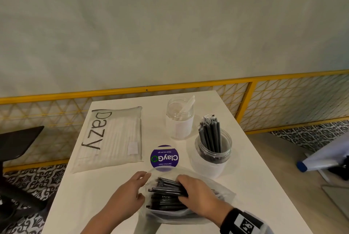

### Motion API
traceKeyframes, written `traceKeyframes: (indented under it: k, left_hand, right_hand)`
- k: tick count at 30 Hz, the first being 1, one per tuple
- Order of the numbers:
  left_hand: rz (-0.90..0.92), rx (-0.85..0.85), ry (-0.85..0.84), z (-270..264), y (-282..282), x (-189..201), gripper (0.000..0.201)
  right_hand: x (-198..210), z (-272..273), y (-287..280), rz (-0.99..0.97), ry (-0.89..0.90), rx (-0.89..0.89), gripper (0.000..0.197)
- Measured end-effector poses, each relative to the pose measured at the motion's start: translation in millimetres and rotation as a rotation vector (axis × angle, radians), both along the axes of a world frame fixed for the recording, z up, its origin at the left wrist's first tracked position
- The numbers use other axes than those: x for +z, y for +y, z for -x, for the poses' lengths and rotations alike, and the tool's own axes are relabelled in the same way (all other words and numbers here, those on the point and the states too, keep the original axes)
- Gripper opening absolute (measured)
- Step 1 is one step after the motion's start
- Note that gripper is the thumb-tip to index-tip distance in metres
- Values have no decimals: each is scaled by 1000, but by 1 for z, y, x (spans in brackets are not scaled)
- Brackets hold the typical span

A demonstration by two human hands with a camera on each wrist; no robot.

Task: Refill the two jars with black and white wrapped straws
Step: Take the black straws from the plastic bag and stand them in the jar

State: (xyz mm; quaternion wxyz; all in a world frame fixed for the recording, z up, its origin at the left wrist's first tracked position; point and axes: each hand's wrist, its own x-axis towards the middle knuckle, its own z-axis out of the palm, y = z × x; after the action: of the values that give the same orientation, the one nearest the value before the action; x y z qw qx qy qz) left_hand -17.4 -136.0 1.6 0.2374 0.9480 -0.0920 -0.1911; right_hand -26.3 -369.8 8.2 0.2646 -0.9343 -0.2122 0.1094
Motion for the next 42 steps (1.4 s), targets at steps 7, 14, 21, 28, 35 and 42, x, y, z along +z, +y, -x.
traceKeyframes:
  k: [7,14,21,28,35,42]
  left_hand:
    - [-17,-10,12,0,-1,-1,64]
    - [-11,-11,35,-2,-3,2,65]
    - [-15,-26,42,-3,-3,1,65]
    - [-16,-2,40,0,3,1,65]
    - [-31,-12,52,-2,1,4,65]
    - [-25,-13,56,0,1,6,64]
  right_hand:
    - [75,-6,-7,-602,-42,-280,25]
    - [153,-42,-54,-1015,-459,-598,6]
    - [50,-91,-77,-364,-377,-829,30]
    - [26,-89,-78,-298,-377,-844,73]
    - [89,-98,-68,-287,-723,-487,80]
    - [53,-131,-75,-23,-588,-295,34]
